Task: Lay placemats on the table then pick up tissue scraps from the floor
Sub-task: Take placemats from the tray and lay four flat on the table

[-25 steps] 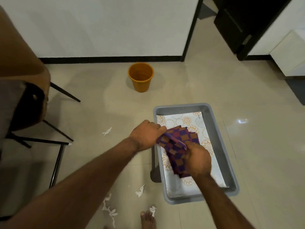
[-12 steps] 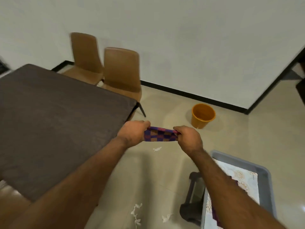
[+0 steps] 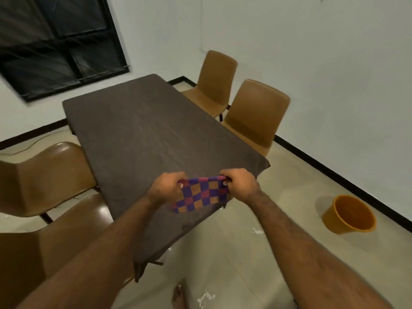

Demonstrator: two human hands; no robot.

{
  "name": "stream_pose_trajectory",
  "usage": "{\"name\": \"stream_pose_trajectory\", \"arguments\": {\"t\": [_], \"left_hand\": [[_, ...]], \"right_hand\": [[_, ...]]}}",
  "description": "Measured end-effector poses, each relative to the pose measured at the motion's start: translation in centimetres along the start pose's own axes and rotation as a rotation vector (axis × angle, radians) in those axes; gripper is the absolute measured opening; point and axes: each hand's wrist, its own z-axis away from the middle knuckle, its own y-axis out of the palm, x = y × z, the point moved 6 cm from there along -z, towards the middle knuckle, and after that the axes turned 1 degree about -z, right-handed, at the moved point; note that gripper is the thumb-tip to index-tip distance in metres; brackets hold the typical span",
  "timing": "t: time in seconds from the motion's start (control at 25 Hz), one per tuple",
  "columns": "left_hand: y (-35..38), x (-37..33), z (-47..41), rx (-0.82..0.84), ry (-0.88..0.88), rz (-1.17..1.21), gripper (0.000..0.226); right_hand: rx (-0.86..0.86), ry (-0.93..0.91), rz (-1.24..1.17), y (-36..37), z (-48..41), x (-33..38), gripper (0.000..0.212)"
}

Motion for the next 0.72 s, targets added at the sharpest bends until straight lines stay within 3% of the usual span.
{"name": "stream_pose_trajectory", "arguments": {"t": [0.2,0.32,0.52,0.72], "left_hand": [[2.6,10.2,-1.4,0.216,-0.21,0.31,0.011],[4.5,14.5,-1.8,0.206,-0.295,0.372,0.01],[6.8,17.9,-1.8,0.014,-0.333,0.123,0.029],[10.0,15.7,1.2,0.145,-0.067,-0.14,0.054]], "right_hand": [[0.235,0.063,-0.109,5.7,-7.8,3.0,0.056],[0.272,0.115,-0.176,8.8,-11.2,3.1,0.066],[0.18,0.104,-0.014,12.6,-13.8,2.1,0.067],[0.34,-0.138,0.042,17.6,-11.4,3.3,0.068]]}}
